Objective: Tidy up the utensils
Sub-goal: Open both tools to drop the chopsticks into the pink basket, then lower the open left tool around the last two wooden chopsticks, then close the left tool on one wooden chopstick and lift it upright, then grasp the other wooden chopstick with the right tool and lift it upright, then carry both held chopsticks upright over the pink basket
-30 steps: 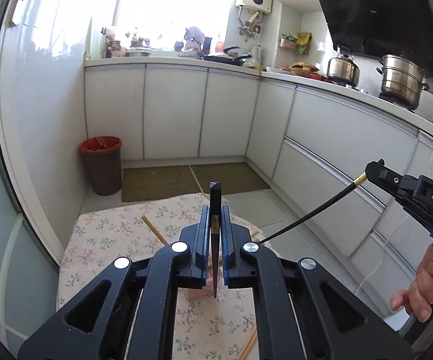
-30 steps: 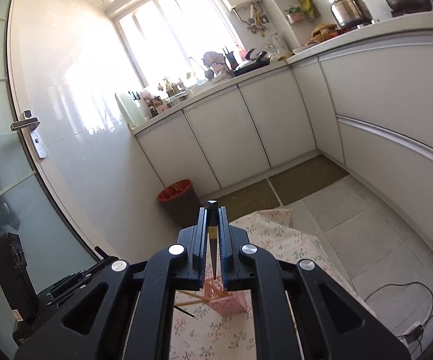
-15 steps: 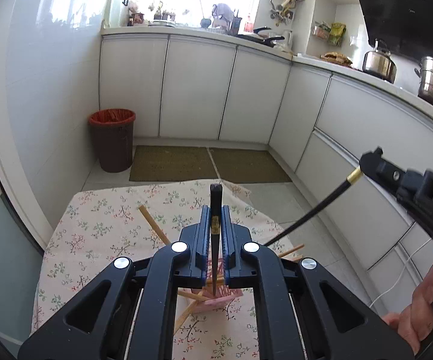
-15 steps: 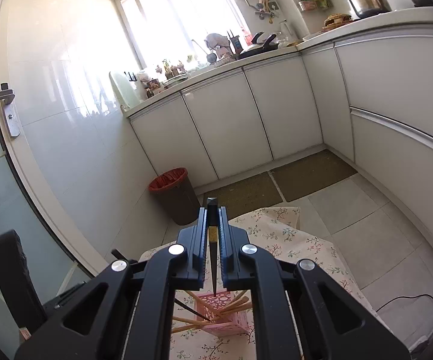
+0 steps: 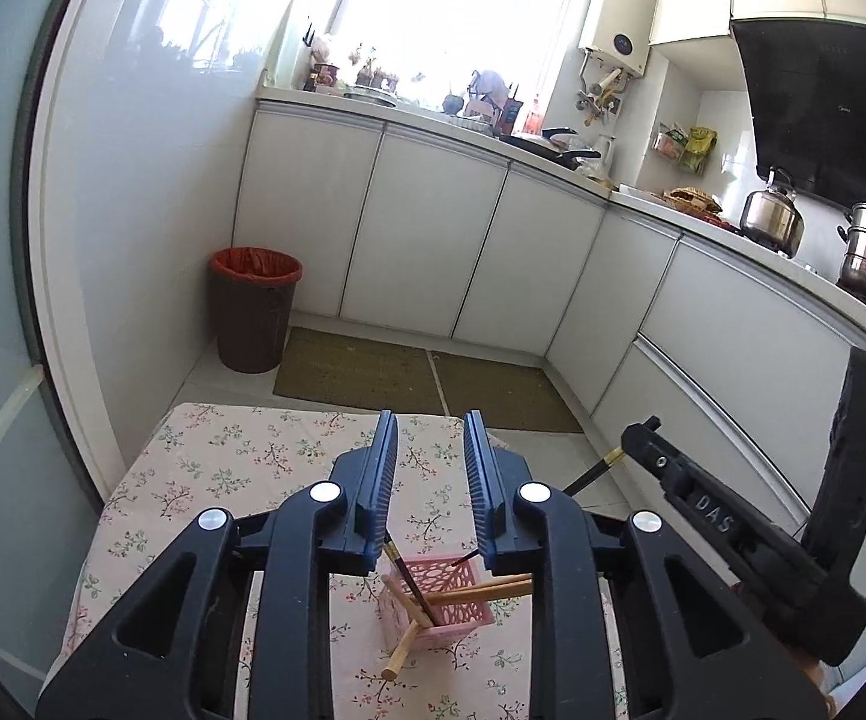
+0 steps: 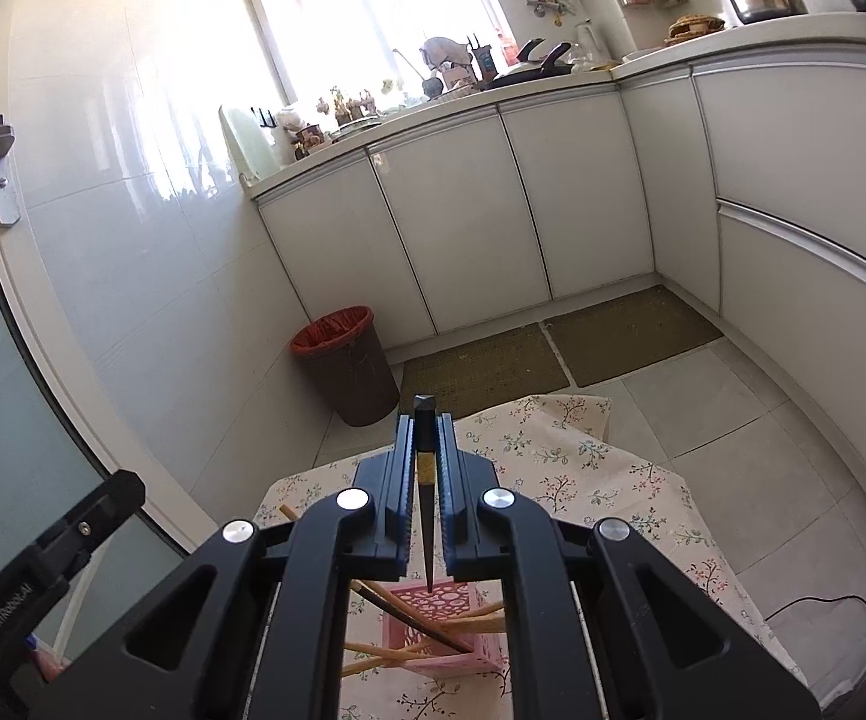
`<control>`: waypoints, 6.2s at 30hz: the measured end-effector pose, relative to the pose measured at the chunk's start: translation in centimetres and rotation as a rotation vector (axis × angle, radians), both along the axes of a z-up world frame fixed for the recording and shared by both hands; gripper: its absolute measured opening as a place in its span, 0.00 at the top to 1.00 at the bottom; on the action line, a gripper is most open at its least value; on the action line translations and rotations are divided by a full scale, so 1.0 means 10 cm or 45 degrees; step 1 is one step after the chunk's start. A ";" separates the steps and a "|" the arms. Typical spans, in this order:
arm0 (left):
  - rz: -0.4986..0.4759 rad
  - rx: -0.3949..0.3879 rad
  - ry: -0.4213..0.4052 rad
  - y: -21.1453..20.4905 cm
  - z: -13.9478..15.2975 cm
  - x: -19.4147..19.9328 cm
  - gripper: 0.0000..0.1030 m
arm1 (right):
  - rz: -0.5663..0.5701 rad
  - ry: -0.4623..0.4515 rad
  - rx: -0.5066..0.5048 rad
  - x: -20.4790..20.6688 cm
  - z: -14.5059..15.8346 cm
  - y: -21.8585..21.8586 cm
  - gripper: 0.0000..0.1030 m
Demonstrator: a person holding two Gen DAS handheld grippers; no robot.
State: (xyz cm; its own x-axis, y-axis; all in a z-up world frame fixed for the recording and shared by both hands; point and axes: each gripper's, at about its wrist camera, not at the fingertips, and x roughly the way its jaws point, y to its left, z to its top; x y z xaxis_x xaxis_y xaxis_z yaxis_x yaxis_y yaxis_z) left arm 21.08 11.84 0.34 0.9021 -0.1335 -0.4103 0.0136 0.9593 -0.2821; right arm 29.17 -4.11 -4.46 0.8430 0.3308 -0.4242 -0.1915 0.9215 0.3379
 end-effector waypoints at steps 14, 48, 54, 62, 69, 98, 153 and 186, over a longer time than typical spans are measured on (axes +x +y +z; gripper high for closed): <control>0.003 0.082 -0.044 -0.15 0.06 -0.22 0.60 | -0.122 -0.109 -0.143 -0.43 0.11 -0.13 0.58; -0.485 0.512 0.603 -1.60 -1.55 -0.32 0.07 | -0.589 0.348 0.109 -1.45 -0.68 -1.80 0.07; -0.465 0.717 0.656 -1.78 -2.17 -0.06 0.08 | -0.570 0.456 0.143 -1.35 -0.86 -1.88 0.07; -0.476 0.796 0.677 -1.88 -2.46 0.17 0.08 | -0.557 0.551 0.229 -1.27 -1.02 -2.01 0.07; -0.469 0.790 0.687 -1.85 -2.53 0.28 0.08 | -0.553 0.576 0.244 -1.22 -1.06 -2.05 0.07; -0.603 0.784 0.796 -1.92 -2.62 0.46 0.18 | -0.564 0.647 0.227 -1.14 -1.19 -2.06 0.07; -0.570 0.373 0.230 -0.45 -0.96 -0.86 0.96 | -0.408 1.112 0.041 -0.49 -2.20 -0.51 0.93; -0.257 0.114 -0.099 -0.13 0.32 -0.75 0.96 | -0.079 0.007 0.104 -1.03 1.02 -0.59 0.93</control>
State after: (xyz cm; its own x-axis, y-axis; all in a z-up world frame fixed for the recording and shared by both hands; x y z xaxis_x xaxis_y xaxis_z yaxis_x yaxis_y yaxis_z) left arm 13.61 10.53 3.51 0.8902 -0.2807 -0.3589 0.2261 0.9560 -0.1869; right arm 18.90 -10.06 5.76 0.8607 0.3117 -0.4025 -0.1331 0.9009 0.4132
